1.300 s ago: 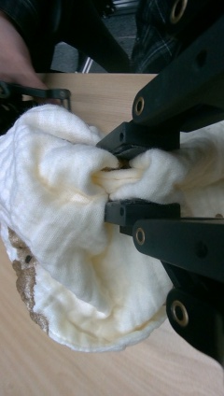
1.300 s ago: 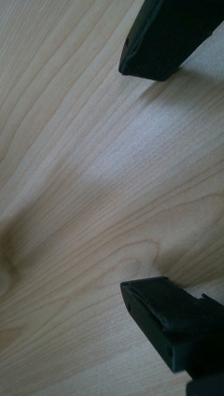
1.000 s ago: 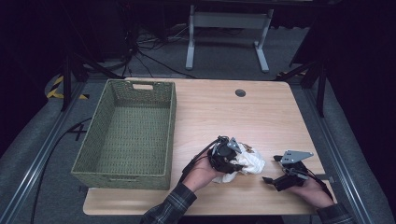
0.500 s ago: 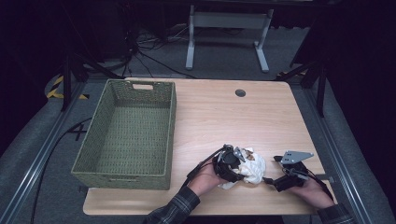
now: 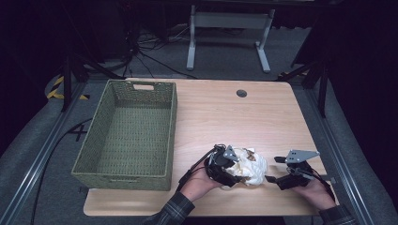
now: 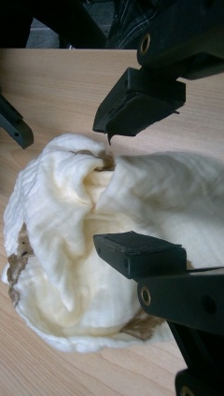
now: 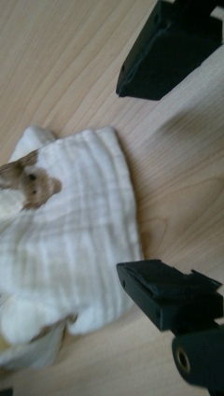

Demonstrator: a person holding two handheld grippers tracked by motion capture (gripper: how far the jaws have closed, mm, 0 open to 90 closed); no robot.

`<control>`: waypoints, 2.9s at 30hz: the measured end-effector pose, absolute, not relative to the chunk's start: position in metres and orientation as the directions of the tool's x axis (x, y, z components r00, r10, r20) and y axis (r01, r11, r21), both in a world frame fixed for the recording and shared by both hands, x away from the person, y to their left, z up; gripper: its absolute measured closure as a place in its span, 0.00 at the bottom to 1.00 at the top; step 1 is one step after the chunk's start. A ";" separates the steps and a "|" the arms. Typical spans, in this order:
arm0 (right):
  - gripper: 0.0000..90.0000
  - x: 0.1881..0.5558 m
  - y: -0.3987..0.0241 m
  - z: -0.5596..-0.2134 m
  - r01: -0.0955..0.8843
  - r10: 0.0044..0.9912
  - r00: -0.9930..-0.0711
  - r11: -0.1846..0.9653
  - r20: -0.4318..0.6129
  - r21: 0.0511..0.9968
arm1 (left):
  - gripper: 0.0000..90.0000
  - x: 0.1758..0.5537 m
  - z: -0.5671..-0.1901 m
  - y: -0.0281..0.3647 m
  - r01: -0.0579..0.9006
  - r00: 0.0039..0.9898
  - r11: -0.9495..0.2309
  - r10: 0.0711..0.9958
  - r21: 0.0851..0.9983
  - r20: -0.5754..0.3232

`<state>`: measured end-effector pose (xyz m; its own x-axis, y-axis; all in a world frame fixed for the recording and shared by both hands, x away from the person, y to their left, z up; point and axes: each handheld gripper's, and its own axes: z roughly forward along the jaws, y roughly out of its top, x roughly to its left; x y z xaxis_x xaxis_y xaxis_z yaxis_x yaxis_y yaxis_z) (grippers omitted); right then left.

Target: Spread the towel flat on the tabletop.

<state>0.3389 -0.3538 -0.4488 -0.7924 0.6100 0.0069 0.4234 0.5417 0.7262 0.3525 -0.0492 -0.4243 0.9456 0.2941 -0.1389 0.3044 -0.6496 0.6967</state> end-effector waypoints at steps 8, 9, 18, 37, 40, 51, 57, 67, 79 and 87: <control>0.36 0.332 -0.343 -0.436 0.388 0.557 -0.829 0.520 0.042 0.761 | 0.48 0.336 -0.432 -0.030 0.344 0.928 -0.619 0.340 0.706 -0.154; 0.38 0.332 -0.341 -0.434 0.388 0.551 -0.833 0.518 0.050 0.762 | 0.49 0.335 -0.434 -0.028 0.348 0.926 -0.615 0.344 0.708 -0.157; 0.58 0.330 -0.328 -0.432 0.367 0.481 -0.872 0.517 0.093 0.773 | 0.51 0.331 -0.440 -0.031 0.361 0.919 -0.607 0.359 0.708 -0.160; 0.99 0.335 -0.315 -0.440 0.389 0.452 -0.884 0.565 0.121 0.728 | 0.97 0.333 -0.448 -0.037 0.385 0.909 -0.644 0.389 0.661 -0.150; 0.99 0.335 -0.316 -0.440 0.398 0.451 -0.882 0.561 0.135 0.726 | 0.97 0.334 -0.445 -0.035 0.393 0.905 -0.635 0.393 0.665 -0.160; 1.00 0.340 -0.333 -0.429 0.418 0.480 -0.865 0.528 0.147 0.739 | 0.98 0.343 -0.428 -0.019 0.425 0.875 -0.548 0.453 0.721 -0.171; 1.00 0.344 -0.354 -0.421 0.436 0.531 -0.836 0.494 0.137 0.752 | 0.98 0.349 -0.425 -0.010 0.457 0.853 -0.516 0.486 0.725 -0.192; 1.00 0.351 -0.388 -0.417 0.480 0.620 -0.776 0.464 0.114 0.744 | 0.98 0.356 -0.422 0.000 0.494 0.813 -0.488 0.552 0.720 -0.184; 1.00 0.370 -0.381 -0.428 0.512 0.638 -0.763 0.501 0.102 0.698 | 0.98 0.387 -0.430 -0.017 0.532 0.777 -0.494 0.608 0.688 -0.163; 0.91 0.381 -0.379 -0.439 0.536 0.646 -0.756 0.521 0.104 0.664 | 0.79 0.395 -0.442 -0.024 0.555 0.764 -0.516 0.627 0.653 -0.153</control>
<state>0.3807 -0.3794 -0.4392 -0.7561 0.6462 0.1035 0.5364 0.5214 0.6636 0.3954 -0.0240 -0.4421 0.7638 0.6269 -0.1534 0.5547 -0.5162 0.6526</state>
